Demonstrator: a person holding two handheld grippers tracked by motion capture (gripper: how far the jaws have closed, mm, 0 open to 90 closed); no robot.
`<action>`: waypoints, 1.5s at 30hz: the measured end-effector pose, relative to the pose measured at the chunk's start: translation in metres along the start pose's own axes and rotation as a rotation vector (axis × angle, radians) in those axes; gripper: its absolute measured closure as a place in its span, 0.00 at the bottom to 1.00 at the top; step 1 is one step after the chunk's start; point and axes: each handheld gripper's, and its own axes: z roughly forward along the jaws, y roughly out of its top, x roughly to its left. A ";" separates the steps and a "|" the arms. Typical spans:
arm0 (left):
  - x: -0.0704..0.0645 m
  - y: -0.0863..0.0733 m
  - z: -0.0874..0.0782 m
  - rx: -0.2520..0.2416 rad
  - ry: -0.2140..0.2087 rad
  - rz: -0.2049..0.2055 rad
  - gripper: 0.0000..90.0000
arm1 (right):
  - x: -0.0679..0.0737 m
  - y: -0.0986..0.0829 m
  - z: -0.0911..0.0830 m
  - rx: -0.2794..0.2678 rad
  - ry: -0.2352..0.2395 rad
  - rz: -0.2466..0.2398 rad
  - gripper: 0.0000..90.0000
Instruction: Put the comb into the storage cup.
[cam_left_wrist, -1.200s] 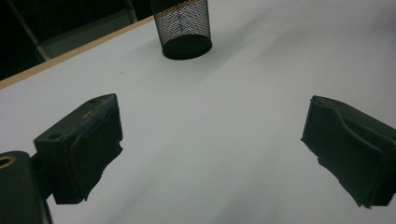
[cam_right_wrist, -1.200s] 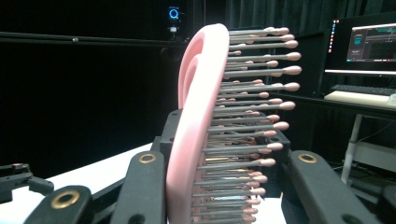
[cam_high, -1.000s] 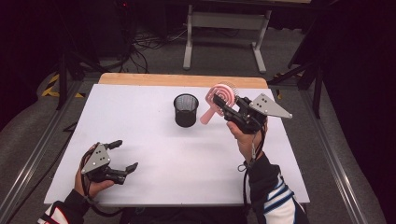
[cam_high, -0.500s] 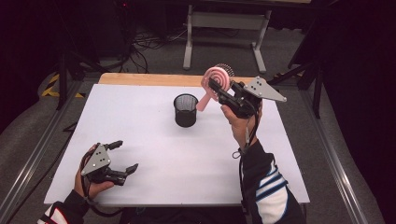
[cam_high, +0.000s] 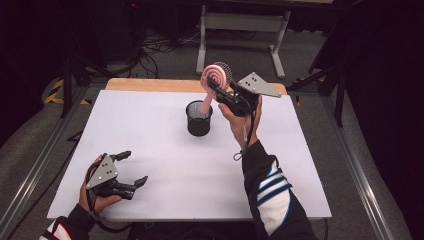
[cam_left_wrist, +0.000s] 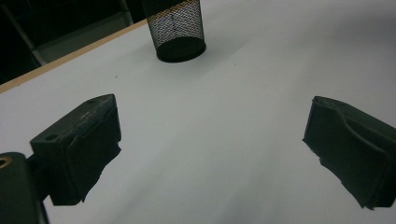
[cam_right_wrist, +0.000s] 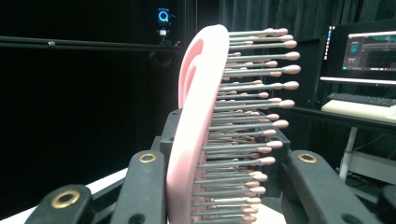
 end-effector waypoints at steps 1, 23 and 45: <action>0.000 0.000 0.000 0.001 0.001 -0.001 0.05 | 0.000 -0.001 0.001 -0.001 0.001 0.016 0.71; -0.001 -0.001 0.000 0.007 -0.002 -0.006 0.05 | -0.003 -0.035 0.021 0.048 -0.014 0.093 0.71; -0.001 -0.001 0.000 0.009 -0.004 0.002 0.05 | 0.000 -0.062 0.027 0.083 -0.003 0.147 0.71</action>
